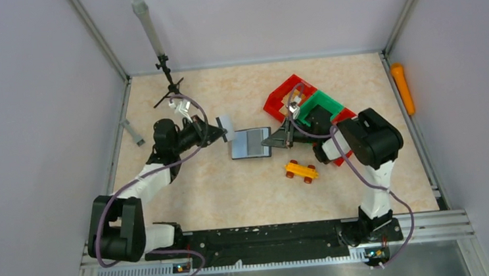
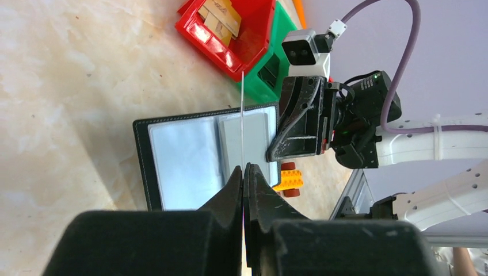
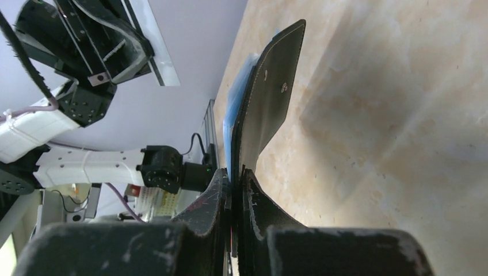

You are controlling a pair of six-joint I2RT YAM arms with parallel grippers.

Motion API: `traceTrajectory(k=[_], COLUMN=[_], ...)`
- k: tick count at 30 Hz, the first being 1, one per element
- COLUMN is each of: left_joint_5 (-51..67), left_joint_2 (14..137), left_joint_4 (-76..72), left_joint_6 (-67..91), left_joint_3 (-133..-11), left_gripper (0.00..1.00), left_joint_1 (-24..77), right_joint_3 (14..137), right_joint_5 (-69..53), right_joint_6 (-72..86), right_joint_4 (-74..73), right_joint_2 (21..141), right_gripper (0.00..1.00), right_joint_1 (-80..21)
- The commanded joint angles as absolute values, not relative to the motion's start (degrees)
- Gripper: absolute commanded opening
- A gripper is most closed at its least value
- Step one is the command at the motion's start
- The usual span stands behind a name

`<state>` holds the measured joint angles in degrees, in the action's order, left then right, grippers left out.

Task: Take the credit cards out of the card holder
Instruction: Place the credit card in the storage box.

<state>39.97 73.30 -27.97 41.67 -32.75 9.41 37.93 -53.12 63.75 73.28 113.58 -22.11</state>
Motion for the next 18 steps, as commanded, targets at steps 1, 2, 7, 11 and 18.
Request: traceTrajectory(k=[1, 2, 7, 11, 18], left_joint_5=[40.43, 40.46, 40.99, 42.1, 45.37], left_joint_2=[74.75, 74.78, 75.27, 76.45, 79.49], left_joint_4=[-29.21, -29.28, -29.33, -29.36, -30.18], left_joint_6=[40.72, 40.7, 40.03, 39.36, 38.82], left_joint_3=[-32.95, -32.96, -33.55, -34.62, -37.09], left_gripper=[0.0, 0.0, 0.0, 0.0, 0.0], left_joint_1=[9.82, 9.98, 11.37, 12.99, 16.85], right_joint_3=[40.87, 41.29, 43.65, 43.2, 37.7], right_joint_5=[-53.42, -52.45, -44.25, -36.12, -25.0], right_joint_6=[57.35, 54.9, 40.27, 34.64, 29.21], right_joint_4=[65.69, 61.21, 38.84, 31.15, 29.75], right_joint_2=[112.53, 111.68, 105.69, 100.6, 88.83], right_gripper=[0.0, 0.03, 0.32, 0.5, 0.68], right_joint_1=[-23.72, -23.84, -24.68, -24.71, -24.61])
